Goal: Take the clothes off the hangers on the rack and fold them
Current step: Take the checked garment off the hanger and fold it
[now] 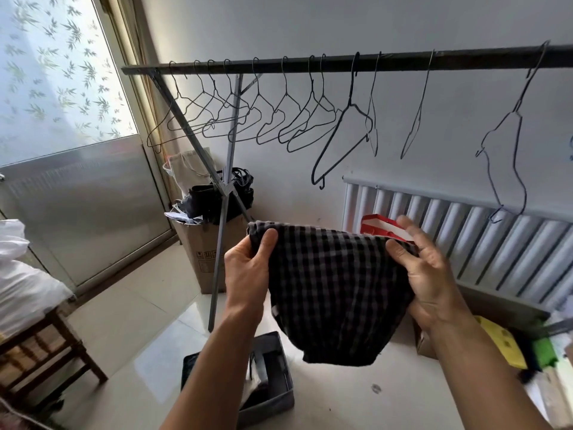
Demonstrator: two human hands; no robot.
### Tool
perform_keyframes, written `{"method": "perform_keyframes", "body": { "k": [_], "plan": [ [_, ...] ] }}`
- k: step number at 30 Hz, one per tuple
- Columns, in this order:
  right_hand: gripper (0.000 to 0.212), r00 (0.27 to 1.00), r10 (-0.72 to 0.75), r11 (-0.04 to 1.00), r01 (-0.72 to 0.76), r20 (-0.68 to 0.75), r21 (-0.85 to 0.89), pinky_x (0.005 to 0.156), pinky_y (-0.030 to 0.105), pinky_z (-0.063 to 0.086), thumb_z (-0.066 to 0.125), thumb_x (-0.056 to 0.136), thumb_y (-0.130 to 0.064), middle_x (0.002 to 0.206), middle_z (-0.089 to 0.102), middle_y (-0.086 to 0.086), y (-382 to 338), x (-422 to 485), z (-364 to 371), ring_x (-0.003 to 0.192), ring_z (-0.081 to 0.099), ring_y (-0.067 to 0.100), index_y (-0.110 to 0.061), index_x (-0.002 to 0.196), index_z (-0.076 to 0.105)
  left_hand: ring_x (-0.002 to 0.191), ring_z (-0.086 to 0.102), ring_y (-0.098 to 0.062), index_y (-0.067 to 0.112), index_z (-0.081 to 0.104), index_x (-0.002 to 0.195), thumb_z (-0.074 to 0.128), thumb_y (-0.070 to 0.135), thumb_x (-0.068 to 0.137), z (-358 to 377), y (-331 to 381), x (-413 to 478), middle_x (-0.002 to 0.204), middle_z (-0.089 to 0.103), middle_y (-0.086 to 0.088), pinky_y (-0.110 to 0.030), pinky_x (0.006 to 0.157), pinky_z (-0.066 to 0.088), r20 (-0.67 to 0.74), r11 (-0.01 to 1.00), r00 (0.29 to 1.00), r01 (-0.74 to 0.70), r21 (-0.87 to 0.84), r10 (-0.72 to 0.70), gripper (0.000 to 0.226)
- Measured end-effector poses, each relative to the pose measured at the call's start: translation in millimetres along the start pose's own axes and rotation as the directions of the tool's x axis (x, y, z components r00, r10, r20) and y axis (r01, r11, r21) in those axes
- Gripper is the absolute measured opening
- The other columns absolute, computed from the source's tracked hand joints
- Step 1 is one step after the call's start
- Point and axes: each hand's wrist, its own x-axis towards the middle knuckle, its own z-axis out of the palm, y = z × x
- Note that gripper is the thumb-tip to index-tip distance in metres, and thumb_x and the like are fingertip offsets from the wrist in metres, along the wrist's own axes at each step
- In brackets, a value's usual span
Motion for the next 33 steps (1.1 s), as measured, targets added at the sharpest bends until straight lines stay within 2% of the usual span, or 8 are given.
{"method": "perform_keyframes", "body": {
  "k": [4,7,10,14,20,24,28,33],
  "plan": [
    [0.048,0.978,0.079,0.997,-0.080,0.195,-0.005,0.092,0.040,0.053,0.068,0.075,-0.004,0.118,0.067,0.012,-3,-2,-9,0.107,0.066,0.028,-0.015,0.121,0.063,0.116,0.052,-0.021,0.038,0.070,0.079,0.067,0.052,0.078,-3,-4,7,0.118,0.050,0.010,-0.034,0.091,0.054,-0.078,0.928,0.962,-0.228,0.294,0.261,0.015],
    [0.052,0.977,0.054,0.977,-0.009,0.206,-0.215,0.088,0.037,0.056,0.068,0.074,0.007,0.113,0.069,0.007,-6,-3,-12,0.107,0.067,0.025,-0.017,0.121,0.062,0.135,0.037,-0.012,0.044,0.071,0.082,0.065,0.058,0.082,-10,-1,15,0.135,0.048,0.020,-0.040,0.105,0.043,0.006,0.886,0.945,-0.307,0.347,0.326,0.016],
    [0.039,0.985,-0.067,0.853,0.139,0.157,-0.503,0.086,0.029,0.057,0.071,0.081,-0.002,0.108,0.071,0.000,-7,-3,-10,0.104,0.067,0.016,-0.016,0.117,0.065,0.111,0.060,-0.012,0.034,0.076,0.086,0.065,0.054,0.086,-12,3,16,0.109,0.070,0.005,-0.038,0.095,0.049,0.018,0.919,0.954,-0.295,0.260,0.301,0.022],
    [0.015,0.963,-0.212,0.735,0.268,0.165,-0.623,0.069,0.011,0.054,0.071,0.085,-0.010,0.092,0.071,-0.008,-15,-4,-7,0.088,0.067,0.003,-0.024,0.091,0.070,0.066,0.055,-0.003,0.007,0.069,0.080,0.061,0.029,0.091,-5,7,8,0.073,0.061,-0.003,-0.017,0.060,0.049,-0.038,0.960,0.969,-0.236,0.148,0.244,0.026],
    [0.016,0.984,-0.101,0.892,0.156,0.148,-0.424,0.083,0.029,0.053,0.065,0.087,-0.022,0.098,0.074,0.000,-18,0,-11,0.095,0.069,0.017,-0.015,0.100,0.070,0.072,0.067,-0.009,0.011,0.071,0.091,0.057,0.027,0.096,-1,4,6,0.081,0.072,-0.002,-0.021,0.063,0.057,-0.012,0.998,1.000,0.022,-0.052,-0.022,0.022],
    [0.020,0.988,-0.119,0.890,0.149,0.095,-0.431,0.066,0.020,0.051,0.055,0.097,-0.026,0.090,0.073,0.002,-13,1,-6,0.084,0.070,0.014,-0.011,0.100,0.068,0.086,0.071,-0.018,0.015,0.072,0.102,0.069,0.026,0.085,-2,7,1,0.098,0.075,-0.008,-0.030,0.075,0.060,0.183,0.987,0.974,0.149,-0.067,-0.134,0.021],
    [0.024,0.981,-0.193,0.868,0.172,0.003,-0.465,0.051,0.014,0.042,0.054,0.096,-0.036,0.074,0.057,-0.003,-11,6,-8,0.067,0.055,0.014,-0.014,0.088,0.058,0.091,0.072,-0.024,0.019,0.067,0.112,0.082,0.012,0.071,-5,8,-3,0.103,0.074,-0.009,-0.033,0.074,0.058,0.330,0.993,0.938,0.082,0.082,-0.105,0.044],
    [0.031,0.979,-0.173,0.894,0.110,-0.107,-0.435,0.091,0.041,0.053,0.061,0.093,-0.035,0.105,0.068,0.004,-8,15,-12,0.097,0.065,0.020,-0.013,0.114,0.060,0.096,0.072,-0.024,0.021,0.066,0.115,0.070,0.010,0.077,0,8,-6,0.106,0.074,-0.008,-0.030,0.075,0.058,0.347,0.999,0.936,0.051,0.011,-0.052,0.040]
  ]
}}
